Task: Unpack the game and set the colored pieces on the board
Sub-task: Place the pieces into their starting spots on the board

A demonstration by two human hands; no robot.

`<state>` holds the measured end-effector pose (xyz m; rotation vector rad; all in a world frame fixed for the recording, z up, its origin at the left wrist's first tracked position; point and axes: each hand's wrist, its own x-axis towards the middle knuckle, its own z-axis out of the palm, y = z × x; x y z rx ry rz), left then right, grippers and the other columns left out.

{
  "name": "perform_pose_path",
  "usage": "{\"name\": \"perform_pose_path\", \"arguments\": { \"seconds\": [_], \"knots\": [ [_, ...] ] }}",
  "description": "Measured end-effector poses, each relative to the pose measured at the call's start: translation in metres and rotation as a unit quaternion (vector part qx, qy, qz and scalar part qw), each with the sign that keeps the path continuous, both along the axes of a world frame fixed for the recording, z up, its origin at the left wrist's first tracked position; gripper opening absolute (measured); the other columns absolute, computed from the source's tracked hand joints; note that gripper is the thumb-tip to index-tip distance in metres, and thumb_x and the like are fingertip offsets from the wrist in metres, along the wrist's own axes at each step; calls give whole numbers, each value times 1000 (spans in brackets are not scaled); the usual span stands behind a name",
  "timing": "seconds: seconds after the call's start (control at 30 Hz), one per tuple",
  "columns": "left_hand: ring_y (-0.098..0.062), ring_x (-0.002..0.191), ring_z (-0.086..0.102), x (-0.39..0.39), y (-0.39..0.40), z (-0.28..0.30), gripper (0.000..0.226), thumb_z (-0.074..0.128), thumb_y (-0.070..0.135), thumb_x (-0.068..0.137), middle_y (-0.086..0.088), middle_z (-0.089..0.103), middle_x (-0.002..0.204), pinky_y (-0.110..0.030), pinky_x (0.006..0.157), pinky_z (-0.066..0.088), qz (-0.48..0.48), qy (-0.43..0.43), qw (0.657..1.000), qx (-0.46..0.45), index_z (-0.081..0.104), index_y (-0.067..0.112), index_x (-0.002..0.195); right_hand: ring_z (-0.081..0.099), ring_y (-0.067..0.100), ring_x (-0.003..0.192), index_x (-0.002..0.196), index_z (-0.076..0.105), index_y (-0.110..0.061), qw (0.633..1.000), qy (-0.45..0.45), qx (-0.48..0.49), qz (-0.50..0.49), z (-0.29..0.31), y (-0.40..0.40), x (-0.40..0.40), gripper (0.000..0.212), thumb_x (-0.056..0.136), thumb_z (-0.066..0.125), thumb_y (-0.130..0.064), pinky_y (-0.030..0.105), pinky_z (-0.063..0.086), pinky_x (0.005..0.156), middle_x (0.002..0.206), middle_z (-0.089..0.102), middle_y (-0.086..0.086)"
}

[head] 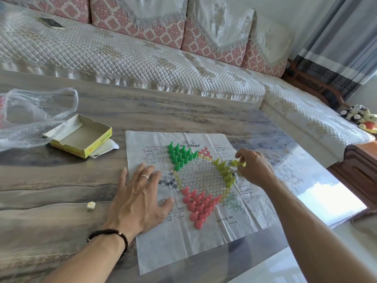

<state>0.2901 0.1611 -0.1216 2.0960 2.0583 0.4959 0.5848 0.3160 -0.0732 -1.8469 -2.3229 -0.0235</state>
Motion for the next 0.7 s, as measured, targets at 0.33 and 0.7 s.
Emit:
{"name": "perform_pose_path", "arguments": {
  "seconds": [0.33, 0.7],
  "knots": [
    [-15, 148, 0, 0, -1, 2, 79, 31, 66, 83, 1, 17, 160, -50, 119, 0, 1, 3, 1000, -2, 24, 23, 148, 62, 4, 75, 89, 73, -15, 990, 140, -16, -16, 9, 6, 2, 11, 83, 68, -8, 28, 55, 79, 79, 68, -7],
    [-15, 148, 0, 0, -1, 1, 76, 33, 65, 83, 2, 18, 159, -50, 119, 0, 3, -2, 1000, 1, 26, 24, 146, 64, 9, 75, 86, 73, -15, 997, 58, -51, 16, 3, 13, -12, 14, 83, 63, -4, 26, 54, 71, 80, 69, -5]
  ]
}}
